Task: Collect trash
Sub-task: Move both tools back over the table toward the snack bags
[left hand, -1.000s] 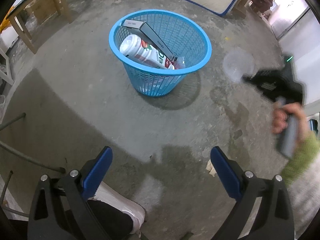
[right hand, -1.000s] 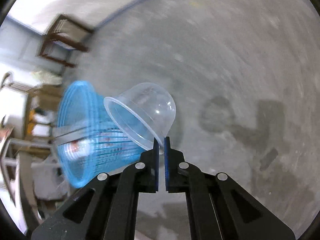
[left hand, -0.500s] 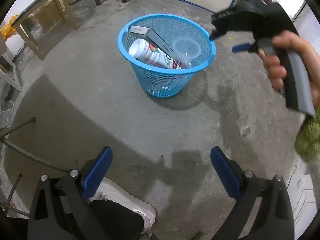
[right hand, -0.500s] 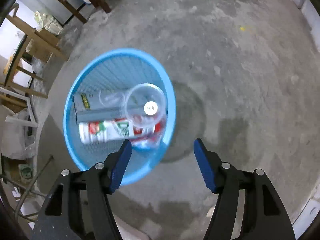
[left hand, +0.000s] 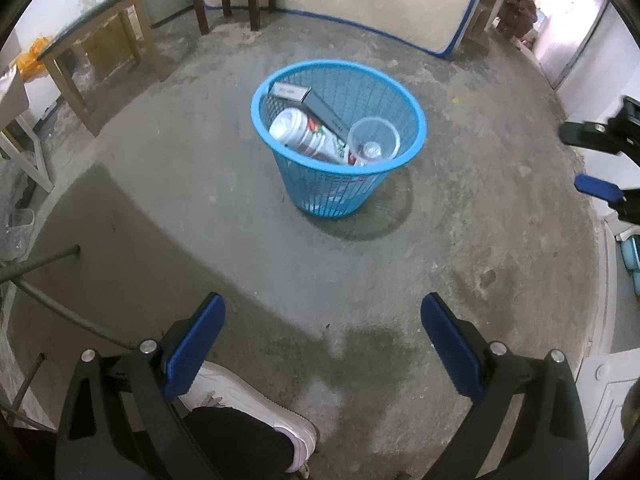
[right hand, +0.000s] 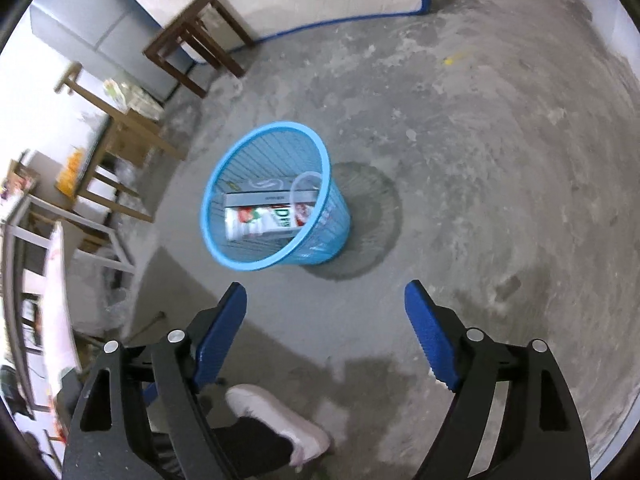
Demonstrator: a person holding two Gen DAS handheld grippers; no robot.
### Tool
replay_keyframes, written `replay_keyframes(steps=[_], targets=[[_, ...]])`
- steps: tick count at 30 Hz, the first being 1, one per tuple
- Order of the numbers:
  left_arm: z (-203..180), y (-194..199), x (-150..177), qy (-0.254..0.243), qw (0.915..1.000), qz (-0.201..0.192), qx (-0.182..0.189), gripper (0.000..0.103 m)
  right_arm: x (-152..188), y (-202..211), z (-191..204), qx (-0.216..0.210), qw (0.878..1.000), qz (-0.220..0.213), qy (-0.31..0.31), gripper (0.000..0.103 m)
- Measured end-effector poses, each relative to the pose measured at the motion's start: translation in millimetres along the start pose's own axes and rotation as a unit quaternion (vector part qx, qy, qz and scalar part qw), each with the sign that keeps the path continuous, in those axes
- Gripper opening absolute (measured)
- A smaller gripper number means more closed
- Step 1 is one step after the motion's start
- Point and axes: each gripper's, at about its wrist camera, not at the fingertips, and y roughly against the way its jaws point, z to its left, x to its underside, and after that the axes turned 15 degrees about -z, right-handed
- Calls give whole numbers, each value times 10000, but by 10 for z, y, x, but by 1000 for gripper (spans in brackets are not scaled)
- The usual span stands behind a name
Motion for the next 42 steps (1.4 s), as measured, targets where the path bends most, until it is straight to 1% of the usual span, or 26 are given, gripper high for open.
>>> replay_keyframes(steps=[4,6,11,13,14,17,19,22,26,28,30,34,36,39,42], targets=[[-151,254,-9,-264,9992,-248,148,96,-42,277,75,-243,9995,-203,-53,78],[-224,425,7,-398,9982,-386,233,96,-112,424,224,-410,9983,-391,134,78],[-427,924,71,-682,9935,-782,462,96,-230,666,625,-923,9925,-642,471,78],[-484,1128,79,-797,9912,-939,476,96,-272,756,771,-1068,9897,-770,559,78],[-507,1254,73,-869,9896,-1039,492,96,-278,818,866,-1208,9873,-832,601,78],[-511,1595,28,-1043,9851,-1312,398,96,-282,981,1075,-1561,9805,-928,755,77],[-470,1830,32,-1163,9816,-1499,232,96,-249,1074,1242,-1761,9754,-942,936,77],[-358,2133,102,-1287,9781,-1636,-28,96,-188,1140,1396,-1953,9704,-895,1105,78],[-49,2467,289,-1022,9801,-1667,-353,96,-16,1180,1690,-2263,9622,-633,1377,78],[78,2596,398,-961,9784,-1713,-638,96,101,1165,1870,-2386,9578,-457,1539,78],[177,2719,510,-961,9759,-1762,-860,96,257,1118,2085,-2600,9502,-226,1706,78],[386,2977,747,-747,9679,-1914,-1449,96,672,1028,2583,-3041,9292,361,2066,78],[504,3109,832,-589,9619,-2013,-1755,96,909,971,2892,-3266,9142,653,2308,78],[760,3347,943,-182,9511,-2170,-2189,96,1200,916,3255,-3484,8961,1019,2553,78],[1014,3550,1023,239,9400,-2298,-2509,96,1462,847,3616,-3658,8792,1364,2731,78]])
